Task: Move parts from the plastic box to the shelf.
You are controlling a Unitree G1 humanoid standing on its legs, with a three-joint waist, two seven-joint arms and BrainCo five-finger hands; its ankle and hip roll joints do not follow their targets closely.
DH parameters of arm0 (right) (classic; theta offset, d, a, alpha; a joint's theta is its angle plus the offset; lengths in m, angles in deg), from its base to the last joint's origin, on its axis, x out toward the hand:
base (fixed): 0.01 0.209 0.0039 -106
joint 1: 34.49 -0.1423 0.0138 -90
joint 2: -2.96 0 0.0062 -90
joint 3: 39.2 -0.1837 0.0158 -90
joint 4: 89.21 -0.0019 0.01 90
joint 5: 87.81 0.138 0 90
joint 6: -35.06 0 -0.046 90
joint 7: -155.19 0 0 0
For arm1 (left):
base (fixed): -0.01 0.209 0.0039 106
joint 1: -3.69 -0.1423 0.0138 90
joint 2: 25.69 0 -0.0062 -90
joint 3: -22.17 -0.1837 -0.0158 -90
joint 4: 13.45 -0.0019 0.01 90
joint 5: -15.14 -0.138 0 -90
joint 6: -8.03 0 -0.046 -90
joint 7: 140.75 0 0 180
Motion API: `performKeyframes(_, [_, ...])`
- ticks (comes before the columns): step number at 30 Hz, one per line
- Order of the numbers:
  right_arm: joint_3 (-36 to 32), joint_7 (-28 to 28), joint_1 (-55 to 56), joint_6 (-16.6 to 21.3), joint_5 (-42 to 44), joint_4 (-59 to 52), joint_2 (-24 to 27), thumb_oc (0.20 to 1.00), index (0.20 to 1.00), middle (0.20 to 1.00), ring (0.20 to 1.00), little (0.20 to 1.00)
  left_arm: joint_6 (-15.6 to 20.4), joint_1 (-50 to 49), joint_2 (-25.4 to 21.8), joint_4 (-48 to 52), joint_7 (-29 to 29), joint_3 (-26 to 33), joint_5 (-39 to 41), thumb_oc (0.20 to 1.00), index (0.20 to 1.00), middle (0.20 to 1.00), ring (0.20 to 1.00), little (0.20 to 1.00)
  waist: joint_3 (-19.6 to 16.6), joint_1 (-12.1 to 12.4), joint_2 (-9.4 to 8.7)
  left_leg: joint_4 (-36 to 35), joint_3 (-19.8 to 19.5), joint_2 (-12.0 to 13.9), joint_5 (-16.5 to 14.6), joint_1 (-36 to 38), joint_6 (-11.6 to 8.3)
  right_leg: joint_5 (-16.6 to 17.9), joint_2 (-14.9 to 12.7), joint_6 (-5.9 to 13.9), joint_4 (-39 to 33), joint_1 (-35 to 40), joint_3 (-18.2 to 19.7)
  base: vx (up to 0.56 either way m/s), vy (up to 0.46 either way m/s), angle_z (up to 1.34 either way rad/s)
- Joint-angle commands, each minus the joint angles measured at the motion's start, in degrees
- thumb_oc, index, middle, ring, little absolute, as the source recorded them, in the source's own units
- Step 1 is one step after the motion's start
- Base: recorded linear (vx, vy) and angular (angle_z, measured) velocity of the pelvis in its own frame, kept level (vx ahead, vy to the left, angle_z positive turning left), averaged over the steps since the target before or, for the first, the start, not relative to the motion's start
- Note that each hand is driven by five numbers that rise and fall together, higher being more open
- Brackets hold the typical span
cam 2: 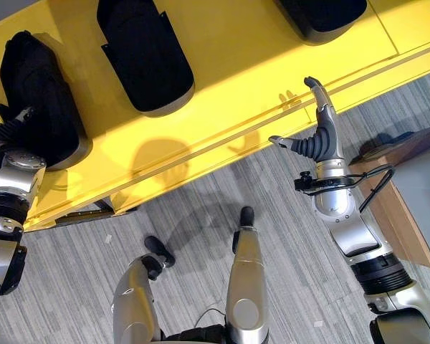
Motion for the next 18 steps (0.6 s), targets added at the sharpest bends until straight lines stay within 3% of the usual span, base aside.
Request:
performKeyframes(1, [-1.2,-0.9,-0.9,2.3,0.0,-2.1,0.9,1.0,1.0,1.0,1.0,1.0,0.3,-0.5,-5.2,1.9,-2.3,-0.2,-2.5,1.0,1.0,1.0,1.0,1.0,-0.8,-0.5,-2.08,3.7,2.0,-5.2,-4.8,0.2,2.91,-6.2,7.1,-5.17,2.9,1.6,-5.2,0.0,0.0,0.0])
performKeyframes(7, [-0.5,-1.6,-2.0,1.7,-0.6,-1.8,0.5,1.0,1.0,1.0,1.0,1.0,0.6,-0.2,-4.9,1.0,-9.7,1.3,0.6,1.0,1.0,1.0,1.0,1.0,-0.8,-0.1,-2.2,3.6,1.7,-5.3,-5.0,0.5,3.0,-6.3,7.0,-5.22,3.1,2.0,-5.4,0.0,0.0,0.0])
performKeyframes(8, [-0.4,-1.8,-1.8,1.5,-0.2,-1.8,0.4,1.0,1.0,1.0,1.0,1.0,1.0,-0.4,-4.9,1.6,-14.4,2.4,1.0,1.0,1.0,1.0,1.0,1.0,-0.8,0.2,-2.32,3.4,1.4,-5.4,-5.2,0.5,3.05,-6.3,7.0,-5.22,3.1,2.2,-5.4,0.0,-0.039,0.03])
performKeyframes(13, [-0.1,-1.2,-0.6,0.2,-1.8,-2.7,0.0,1.0,1.0,1.0,1.0,1.0,7.4,-1.7,-5.4,6.7,-28.0,6.0,0.1,1.0,1.0,1.0,1.0,1.0,-0.8,1.1,-2.33,3.2,0.8,-5.7,-5.3,0.4,3.12,-6.4,6.8,-5.2,3.5,2.1,-5.5,-0.01,-0.024,0.01])
performKeyframes(18, [-0.8,-1.0,1.3,-0.2,-1.9,-3.1,0.7,1.0,1.0,1.0,1.0,1.0,14.1,0.1,-6.4,11.4,-33.4,8.7,-4.7,1.0,1.0,1.0,1.0,1.0,-0.8,1.1,-2.34,2.9,0.7,-5.8,-5.5,0.6,3.26,-6.7,6.9,-5.36,3.7,2.3,-5.4,0.0,0.0,0.0])
